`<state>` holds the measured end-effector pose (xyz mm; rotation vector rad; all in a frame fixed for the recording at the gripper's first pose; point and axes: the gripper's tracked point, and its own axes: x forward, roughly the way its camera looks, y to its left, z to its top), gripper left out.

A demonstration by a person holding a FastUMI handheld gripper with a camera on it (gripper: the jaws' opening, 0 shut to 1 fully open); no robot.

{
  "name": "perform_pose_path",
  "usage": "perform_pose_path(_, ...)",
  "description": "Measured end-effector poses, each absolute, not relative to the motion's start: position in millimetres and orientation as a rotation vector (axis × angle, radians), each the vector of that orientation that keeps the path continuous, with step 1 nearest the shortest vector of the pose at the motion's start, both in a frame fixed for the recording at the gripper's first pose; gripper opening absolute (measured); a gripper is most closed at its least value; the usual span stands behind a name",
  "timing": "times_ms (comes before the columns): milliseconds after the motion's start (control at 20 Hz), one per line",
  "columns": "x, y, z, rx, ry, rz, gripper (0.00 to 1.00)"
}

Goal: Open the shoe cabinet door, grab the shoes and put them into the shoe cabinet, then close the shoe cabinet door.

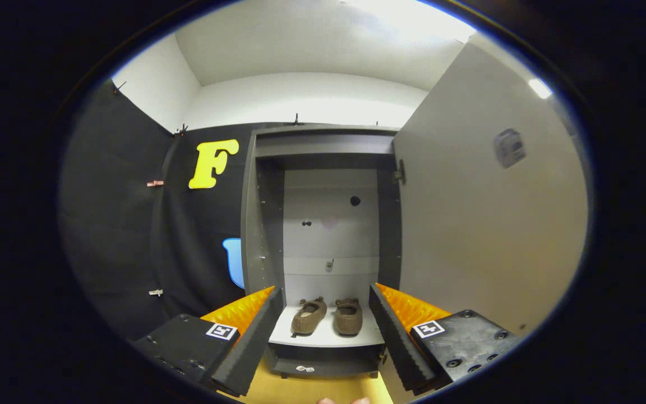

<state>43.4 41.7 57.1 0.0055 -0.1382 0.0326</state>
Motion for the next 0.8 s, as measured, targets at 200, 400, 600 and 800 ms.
perform_pose_path(200, -4, 5, 66, 0.024, -0.131, 0.019, 0.98)
perform_pose_path(400, -49, -37, 75, 0.036, -0.128, -0.011, 0.97)
perform_pose_path(600, -79, -98, 73, 0.016, -0.13, -0.088, 0.97)
perform_pose_path(800, -96, -159, 63, 0.021, -0.113, -0.167, 0.97)
